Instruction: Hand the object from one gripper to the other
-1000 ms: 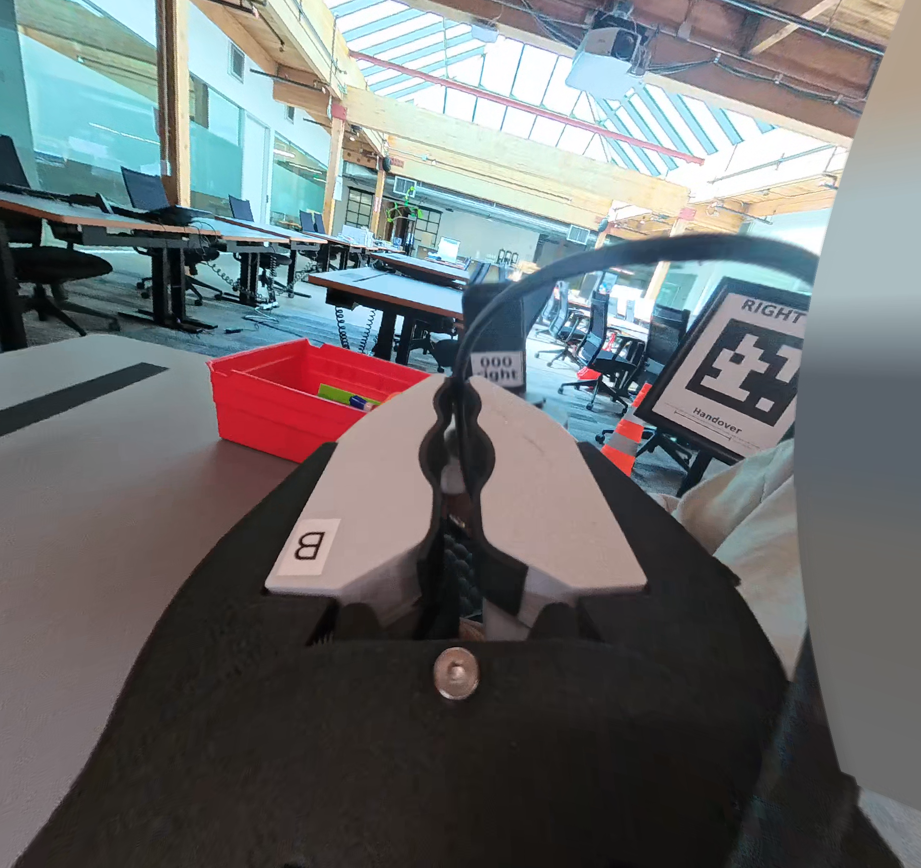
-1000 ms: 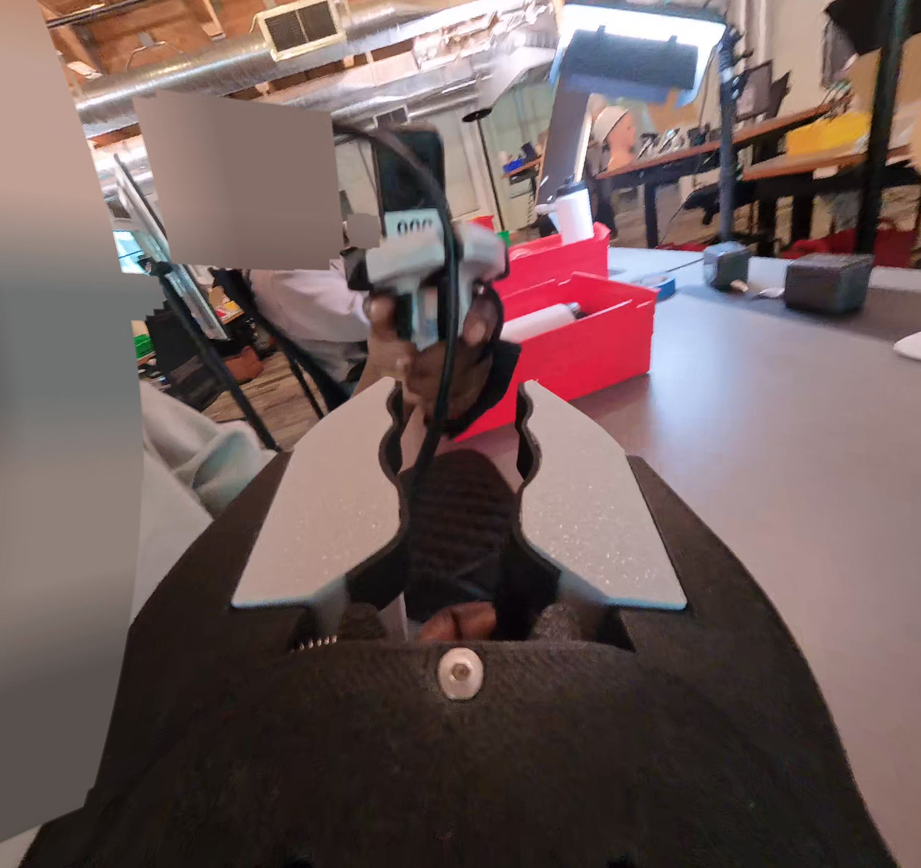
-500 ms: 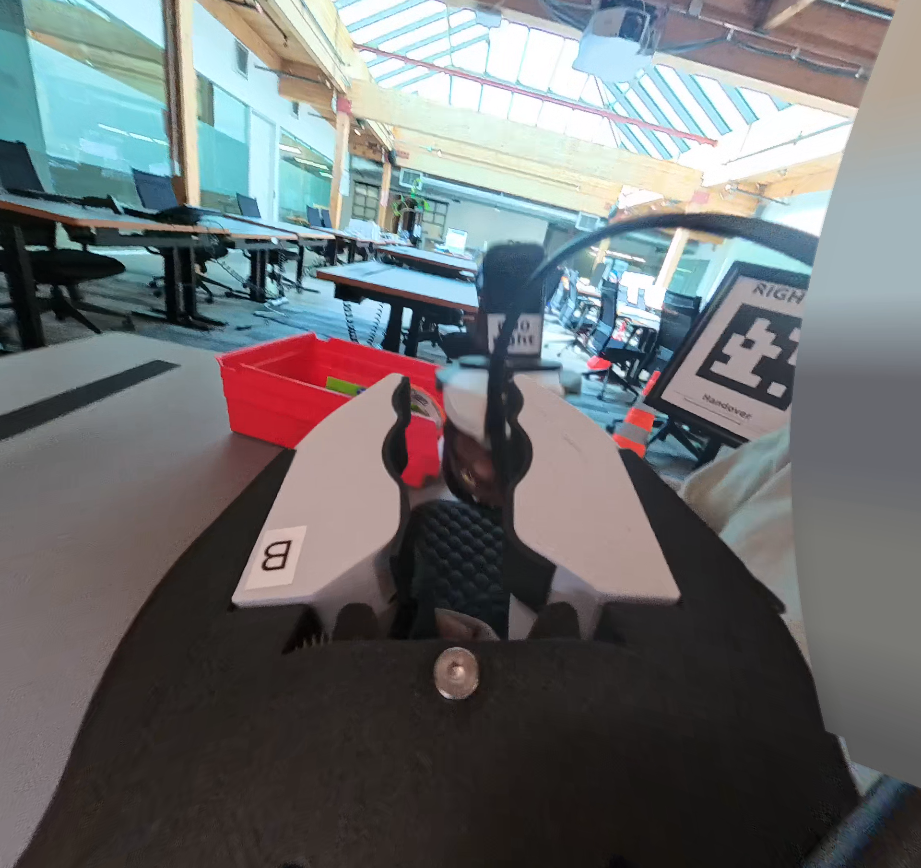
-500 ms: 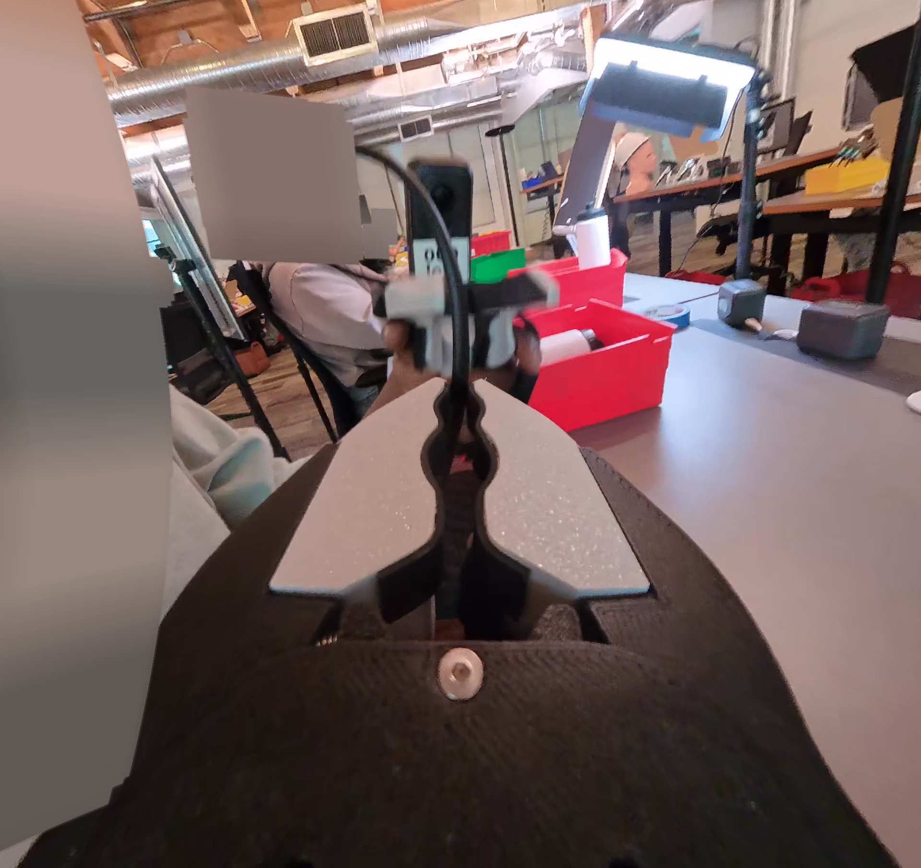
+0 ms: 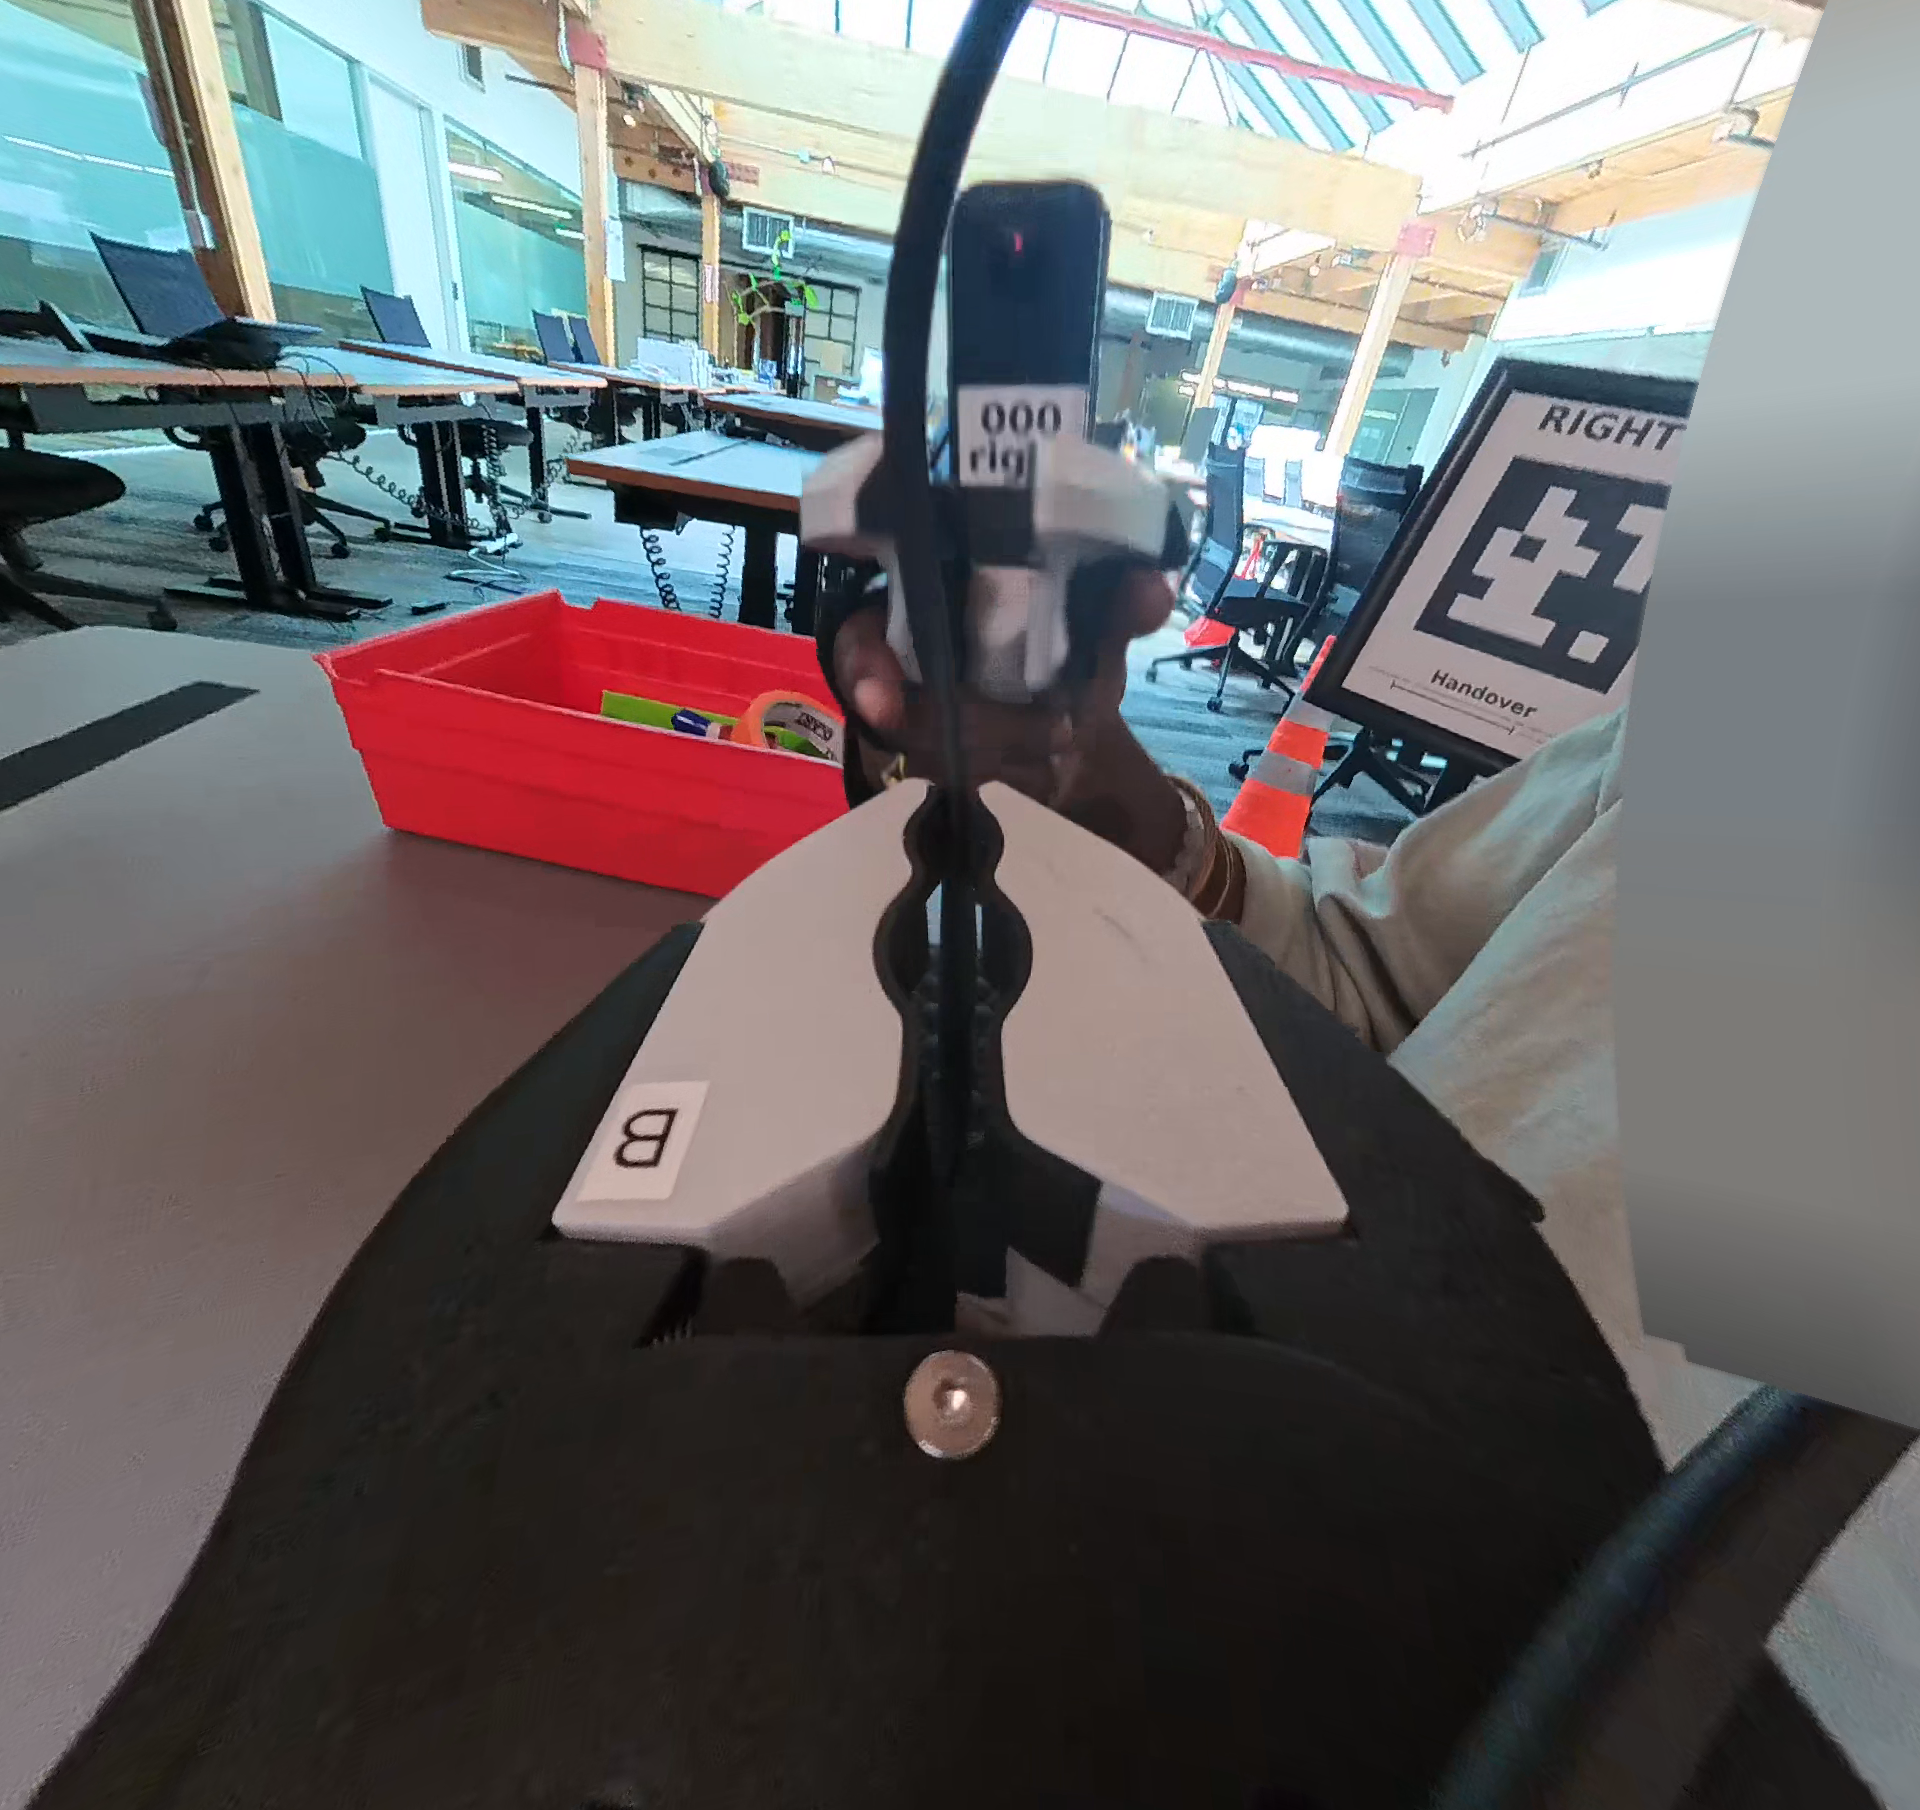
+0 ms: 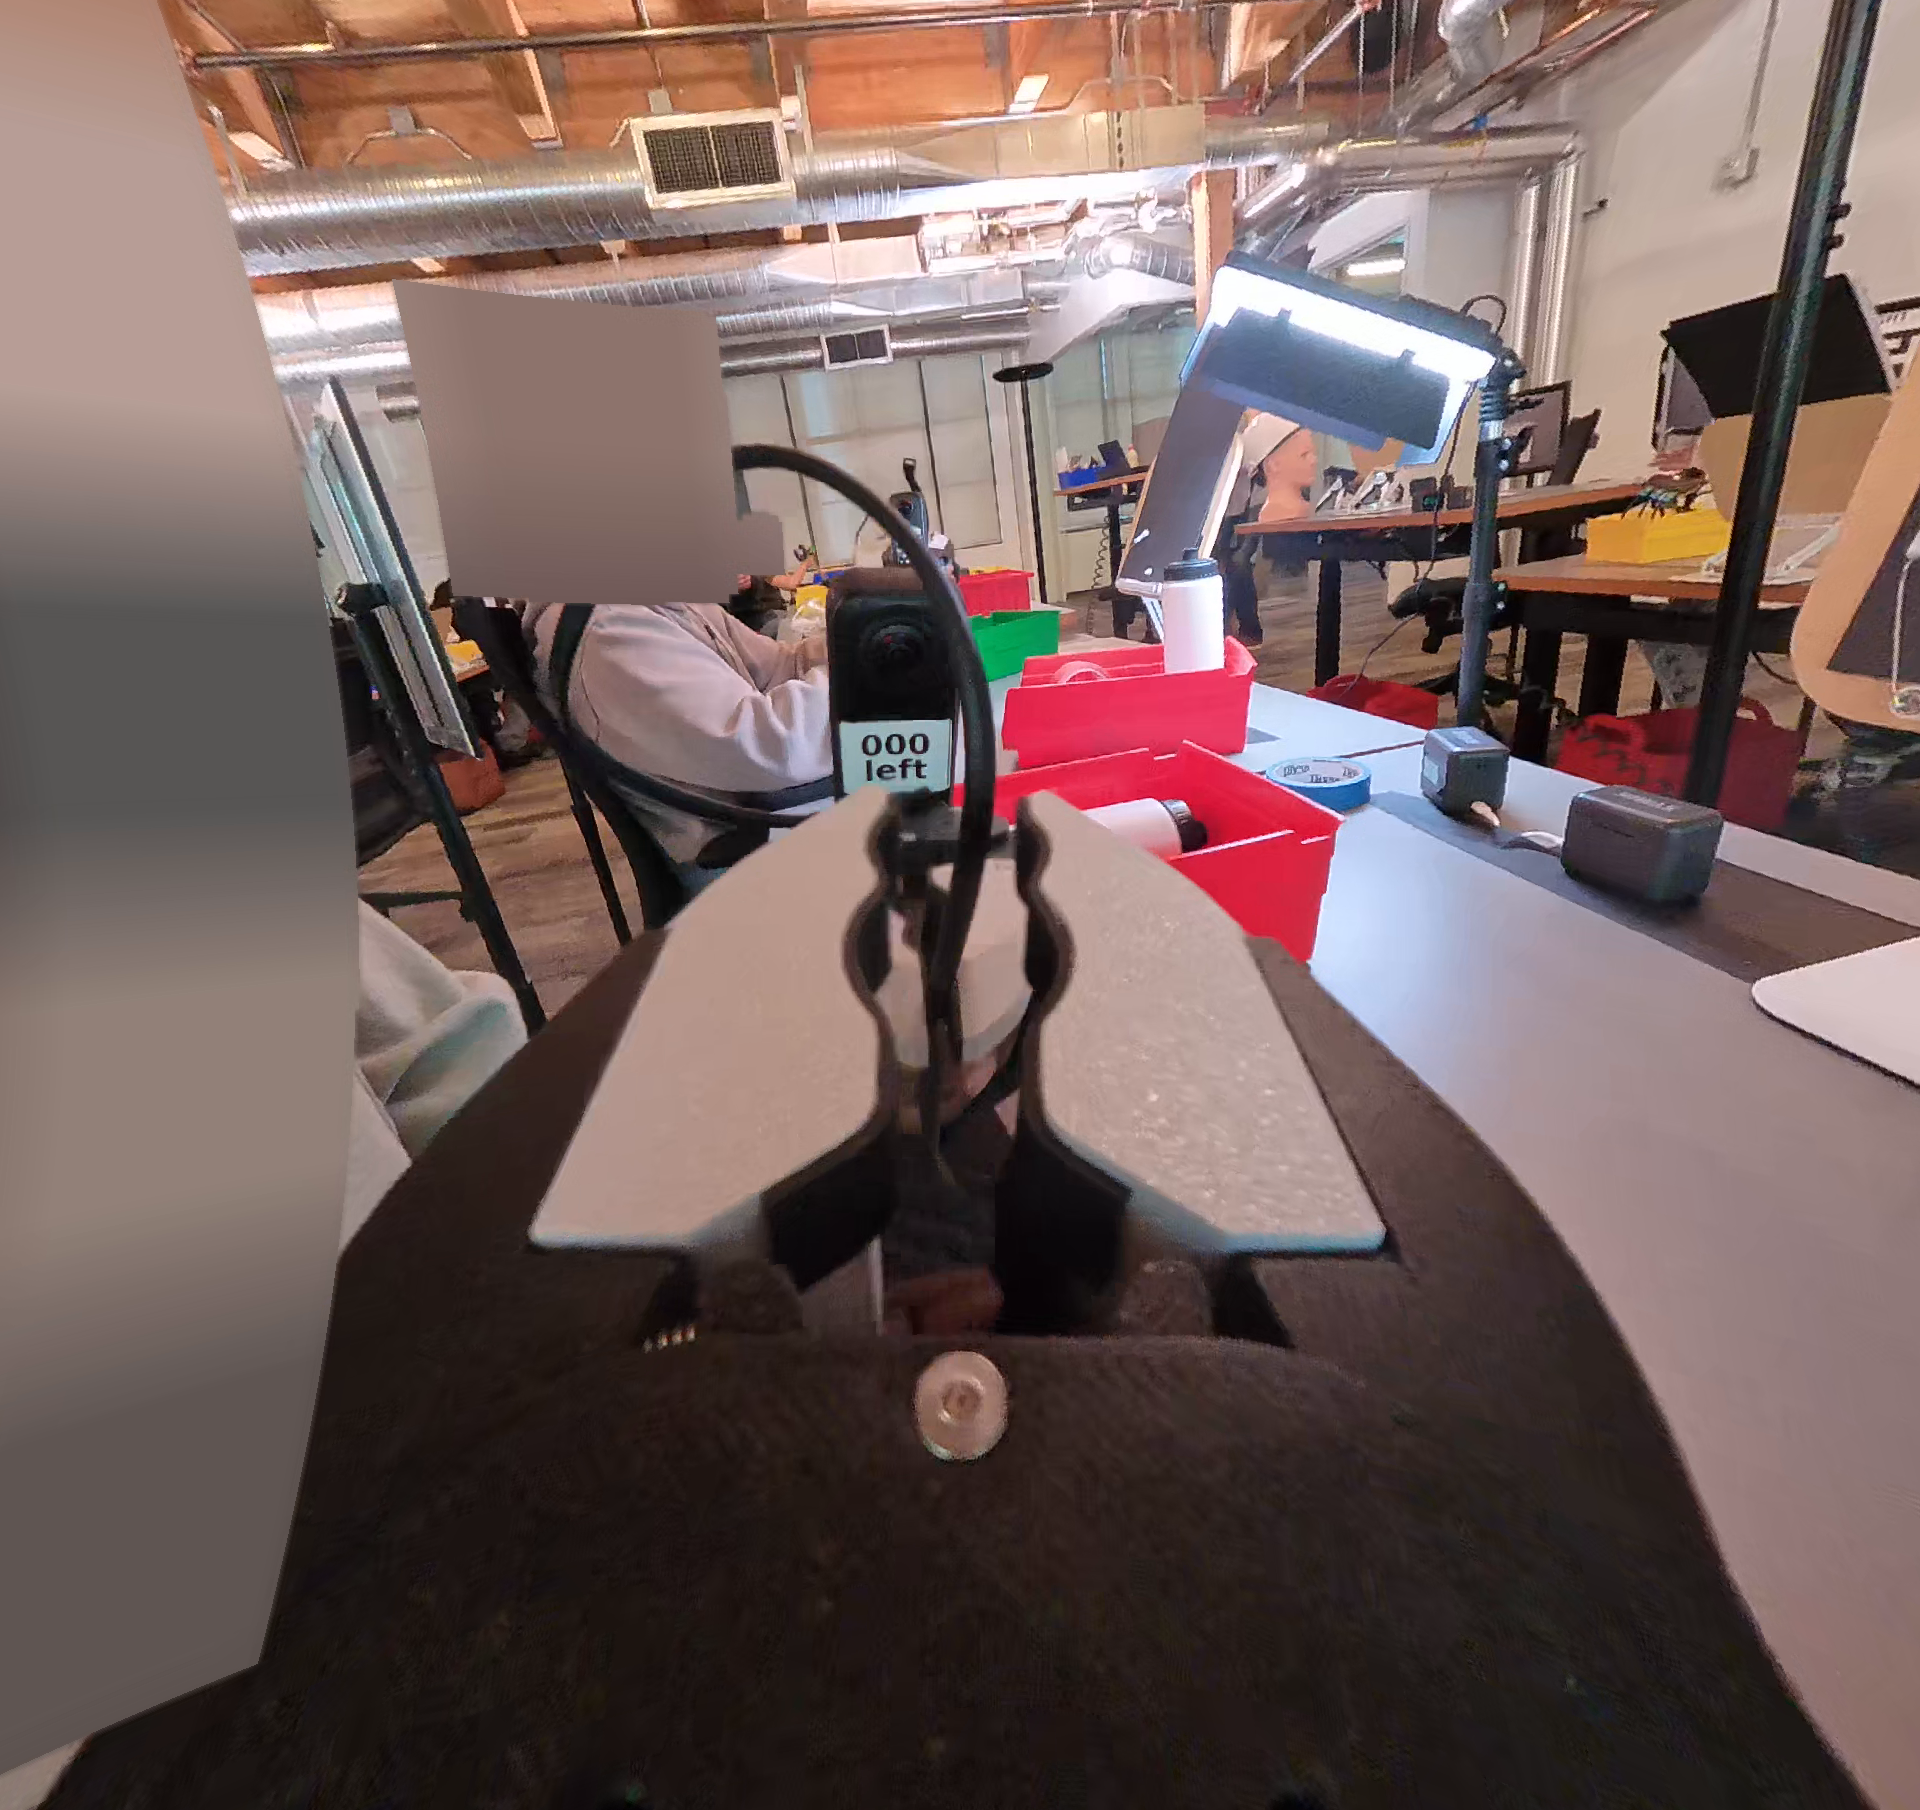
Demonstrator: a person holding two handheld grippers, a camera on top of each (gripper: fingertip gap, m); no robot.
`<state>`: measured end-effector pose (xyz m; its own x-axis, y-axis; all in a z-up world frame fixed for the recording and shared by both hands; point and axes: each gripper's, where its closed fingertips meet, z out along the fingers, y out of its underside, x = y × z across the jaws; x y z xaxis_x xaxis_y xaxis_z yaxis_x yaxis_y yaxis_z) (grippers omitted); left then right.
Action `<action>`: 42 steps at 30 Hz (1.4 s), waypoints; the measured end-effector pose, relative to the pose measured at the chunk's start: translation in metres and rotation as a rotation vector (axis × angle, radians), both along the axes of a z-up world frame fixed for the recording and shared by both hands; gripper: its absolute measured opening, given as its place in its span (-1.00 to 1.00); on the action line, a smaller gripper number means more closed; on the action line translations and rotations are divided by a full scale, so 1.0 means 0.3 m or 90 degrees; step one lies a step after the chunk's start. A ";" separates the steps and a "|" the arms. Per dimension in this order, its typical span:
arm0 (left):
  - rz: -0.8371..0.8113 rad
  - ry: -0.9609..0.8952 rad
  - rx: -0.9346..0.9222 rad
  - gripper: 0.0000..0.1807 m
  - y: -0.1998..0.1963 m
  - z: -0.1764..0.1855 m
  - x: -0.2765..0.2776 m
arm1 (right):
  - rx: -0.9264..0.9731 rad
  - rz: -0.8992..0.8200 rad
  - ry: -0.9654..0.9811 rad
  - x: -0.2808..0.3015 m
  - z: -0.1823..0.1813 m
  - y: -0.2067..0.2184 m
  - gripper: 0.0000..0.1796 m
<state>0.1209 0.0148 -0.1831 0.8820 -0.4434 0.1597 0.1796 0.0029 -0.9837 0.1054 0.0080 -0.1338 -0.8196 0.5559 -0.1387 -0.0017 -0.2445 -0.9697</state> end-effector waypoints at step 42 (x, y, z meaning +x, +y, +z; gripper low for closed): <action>0.015 -0.016 0.063 -0.94 -0.020 0.081 -0.032 | 0.031 -0.019 -0.008 0.001 -0.123 -0.009 -0.68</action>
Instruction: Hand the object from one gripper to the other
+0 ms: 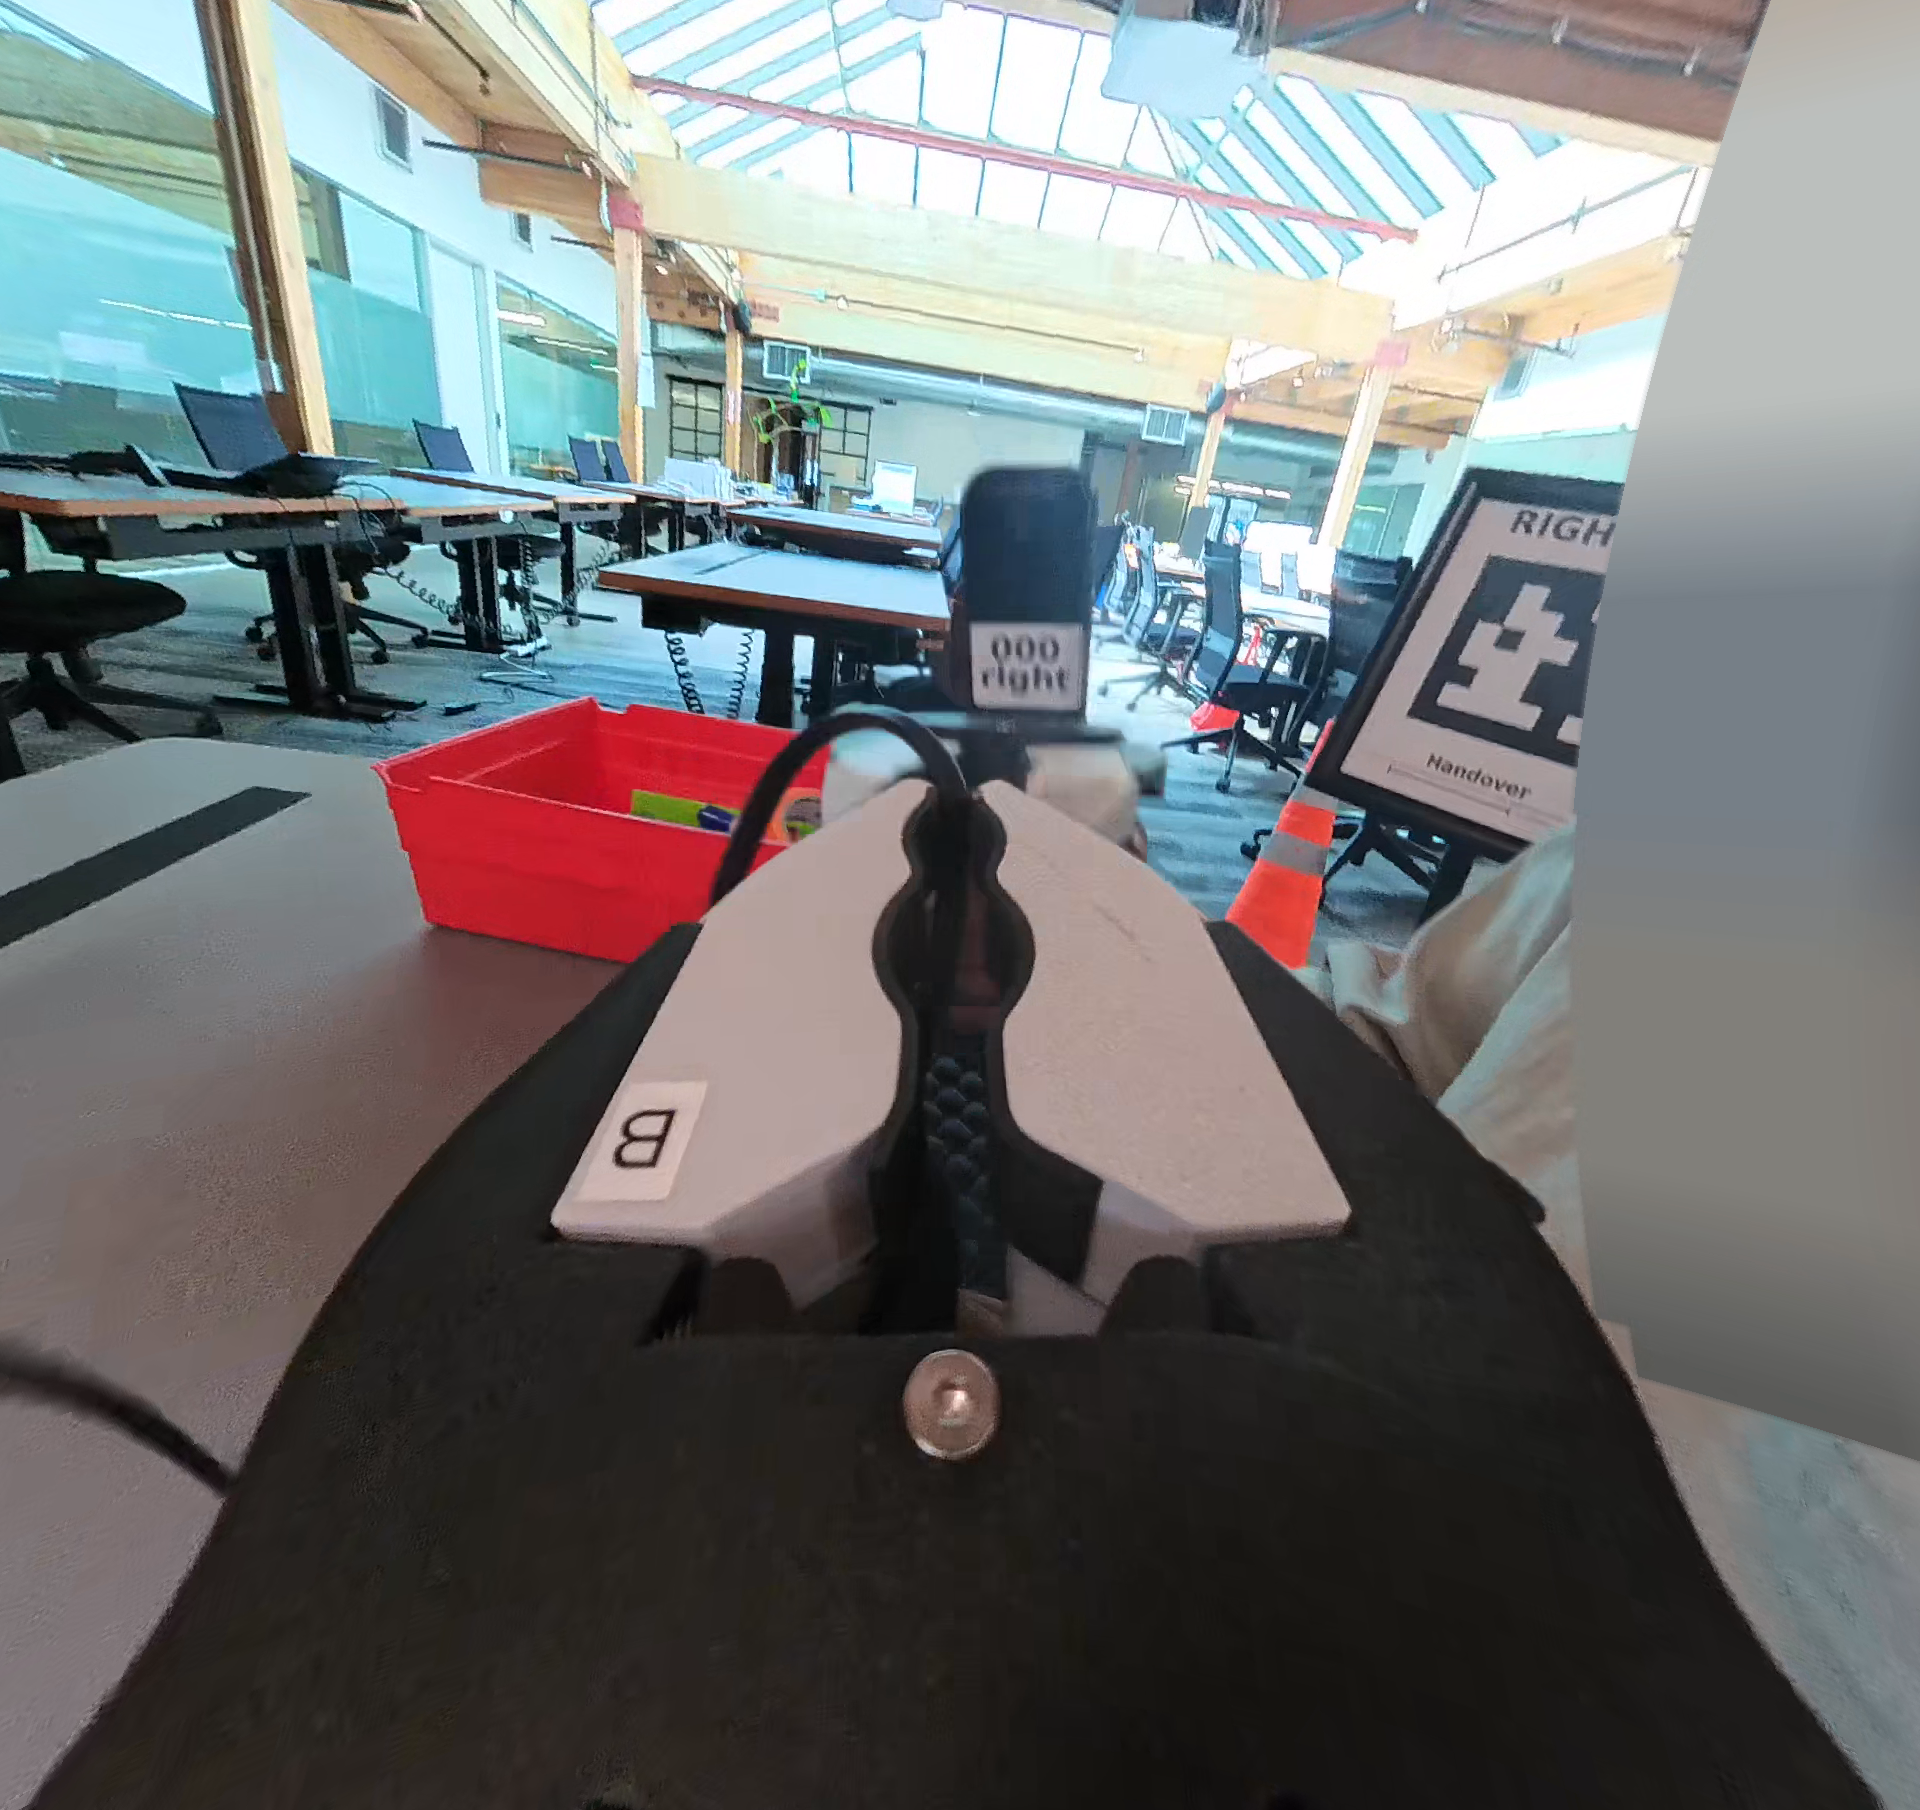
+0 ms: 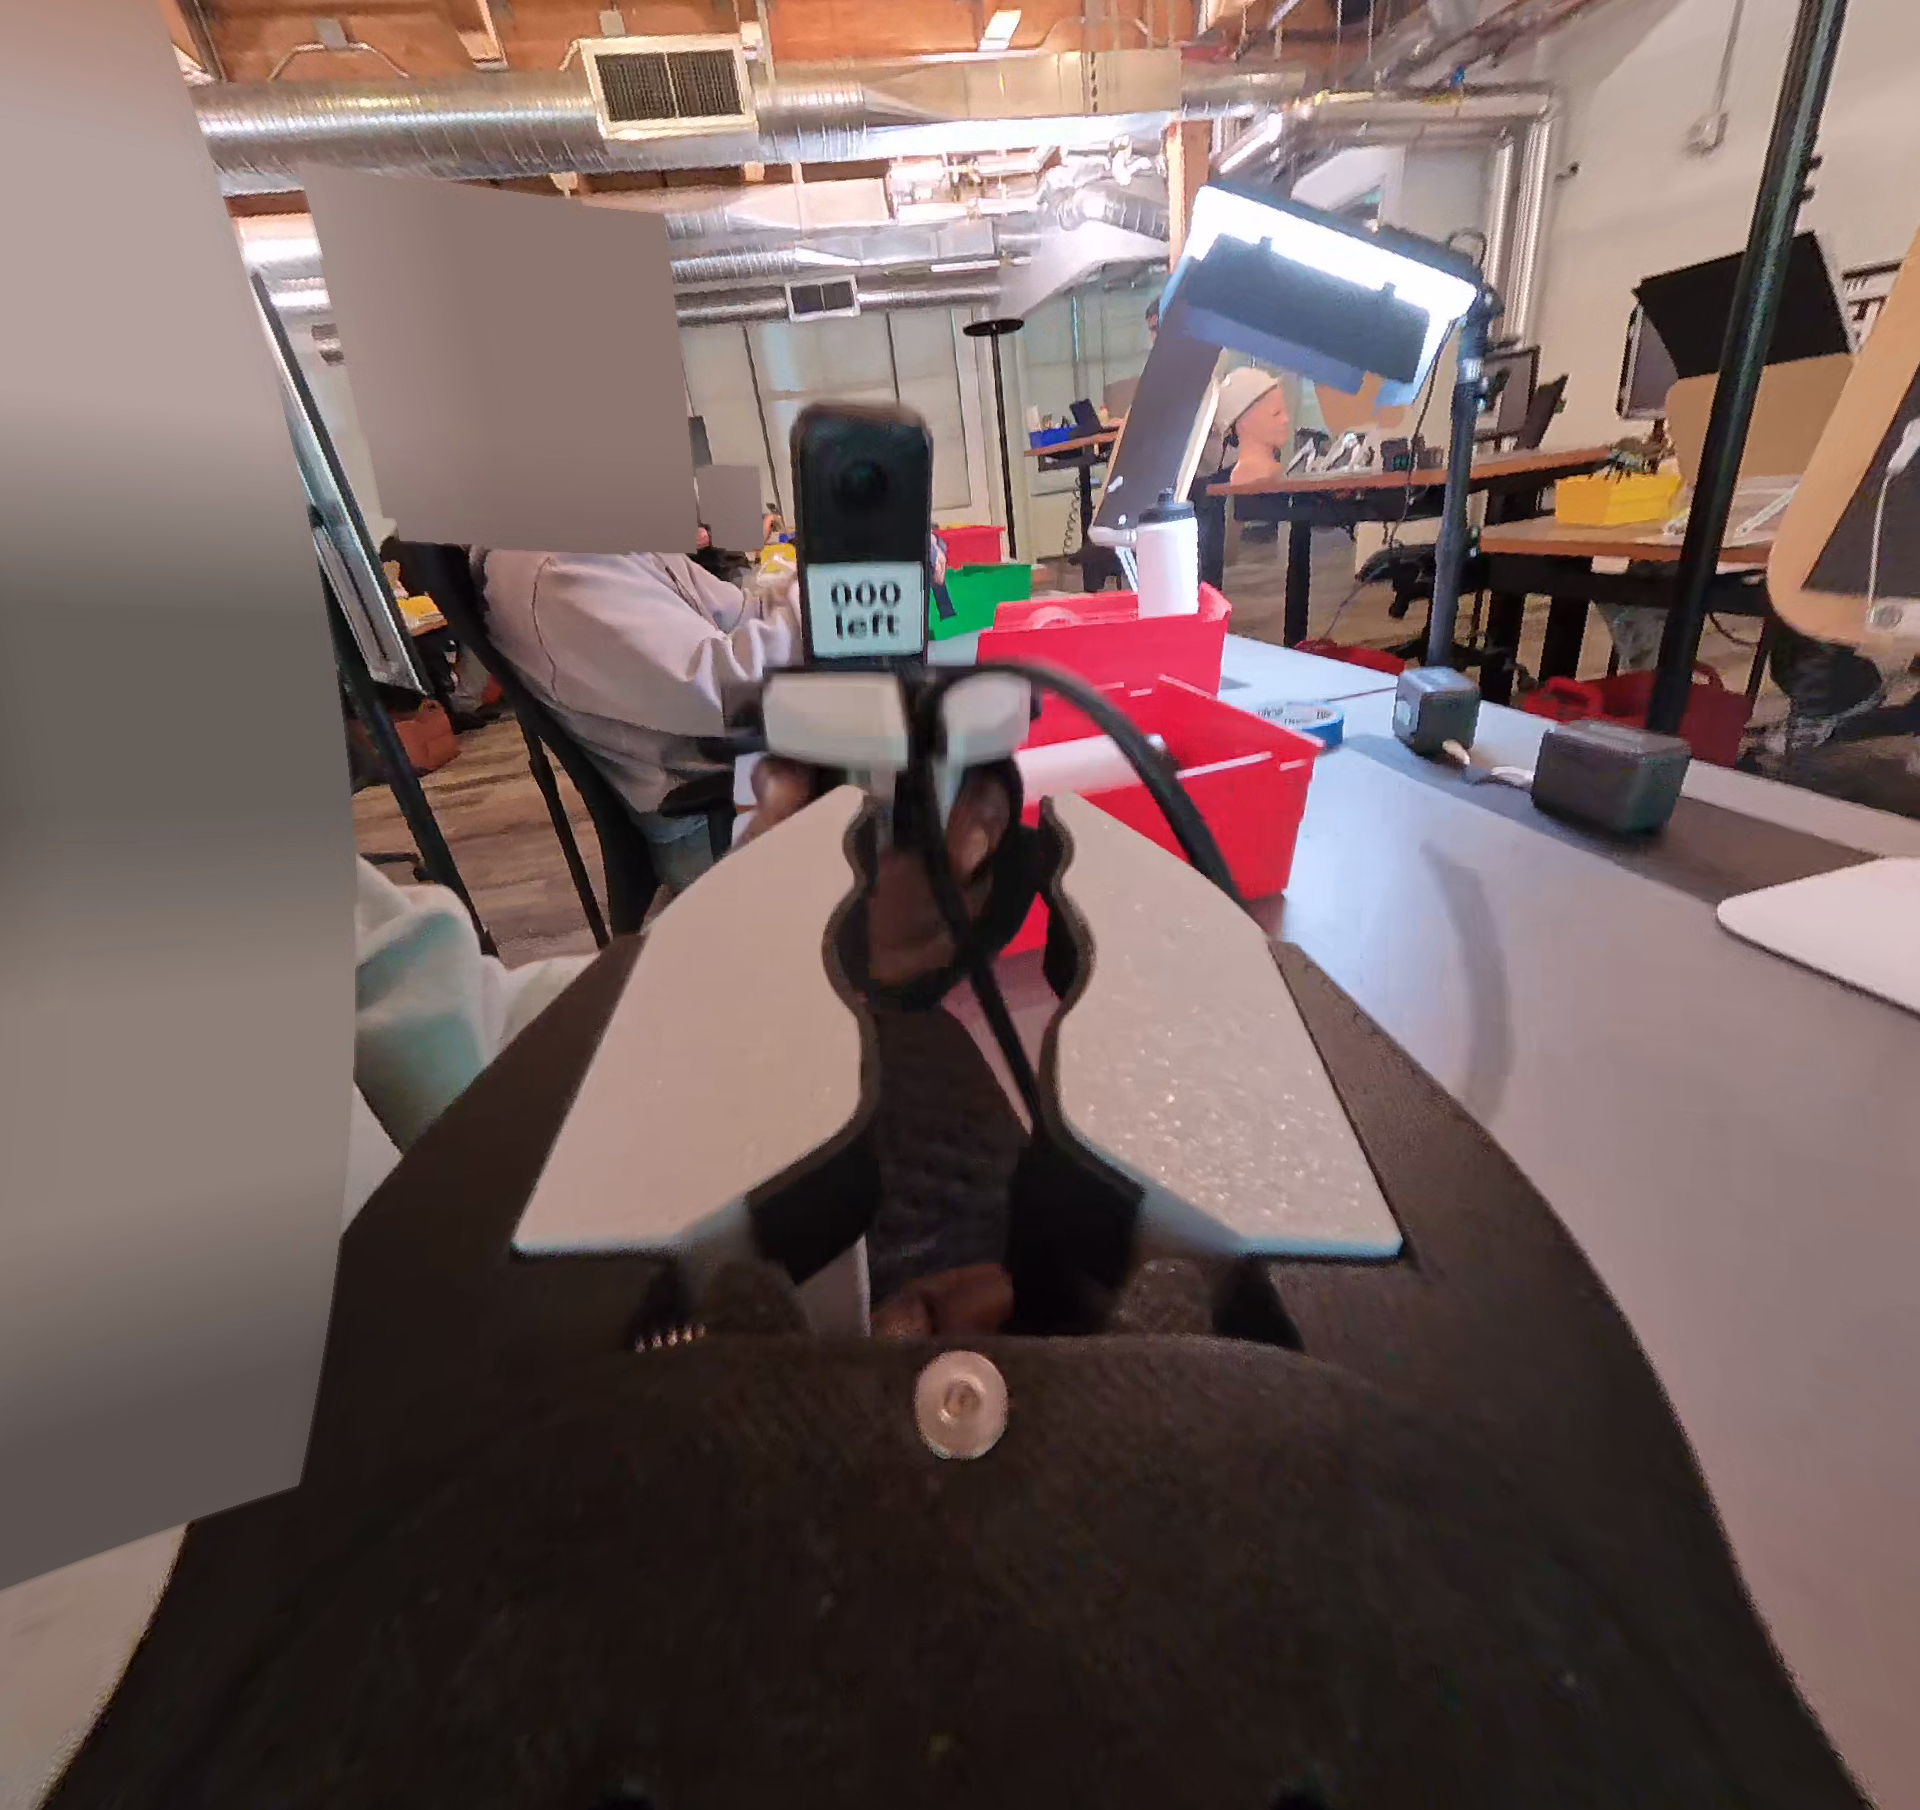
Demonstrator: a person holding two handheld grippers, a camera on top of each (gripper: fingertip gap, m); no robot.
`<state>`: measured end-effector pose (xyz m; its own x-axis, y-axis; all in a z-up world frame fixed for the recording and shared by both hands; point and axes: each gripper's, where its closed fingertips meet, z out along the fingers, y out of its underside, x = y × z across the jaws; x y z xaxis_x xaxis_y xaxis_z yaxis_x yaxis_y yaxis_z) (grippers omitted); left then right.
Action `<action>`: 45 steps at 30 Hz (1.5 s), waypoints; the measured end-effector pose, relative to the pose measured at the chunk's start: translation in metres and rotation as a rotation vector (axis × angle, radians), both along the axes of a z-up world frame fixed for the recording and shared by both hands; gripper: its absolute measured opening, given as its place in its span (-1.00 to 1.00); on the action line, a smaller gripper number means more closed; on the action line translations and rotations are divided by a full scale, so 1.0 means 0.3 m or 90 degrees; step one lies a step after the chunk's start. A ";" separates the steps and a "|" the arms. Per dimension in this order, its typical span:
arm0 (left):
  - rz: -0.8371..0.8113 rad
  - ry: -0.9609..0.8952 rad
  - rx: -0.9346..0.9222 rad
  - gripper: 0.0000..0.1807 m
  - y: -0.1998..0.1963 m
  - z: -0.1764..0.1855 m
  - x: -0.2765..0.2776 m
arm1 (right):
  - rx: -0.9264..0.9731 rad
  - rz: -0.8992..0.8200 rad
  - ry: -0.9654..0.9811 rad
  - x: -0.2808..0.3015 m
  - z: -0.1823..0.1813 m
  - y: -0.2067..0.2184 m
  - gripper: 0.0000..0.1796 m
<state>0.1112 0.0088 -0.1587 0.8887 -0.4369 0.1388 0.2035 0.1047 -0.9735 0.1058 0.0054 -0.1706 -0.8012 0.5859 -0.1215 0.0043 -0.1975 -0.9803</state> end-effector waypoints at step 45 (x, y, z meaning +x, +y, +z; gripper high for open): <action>0.020 -0.054 -0.021 -0.93 0.042 0.006 -0.027 | 0.089 -0.034 -0.057 -0.030 -0.145 -0.060 -0.73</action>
<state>0.1032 0.0215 -0.1568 0.8862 -0.4034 0.2281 0.2825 0.0802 -0.9559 0.0969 -0.0126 -0.2142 -0.7579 0.6438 -0.1053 0.0857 -0.0618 -0.9944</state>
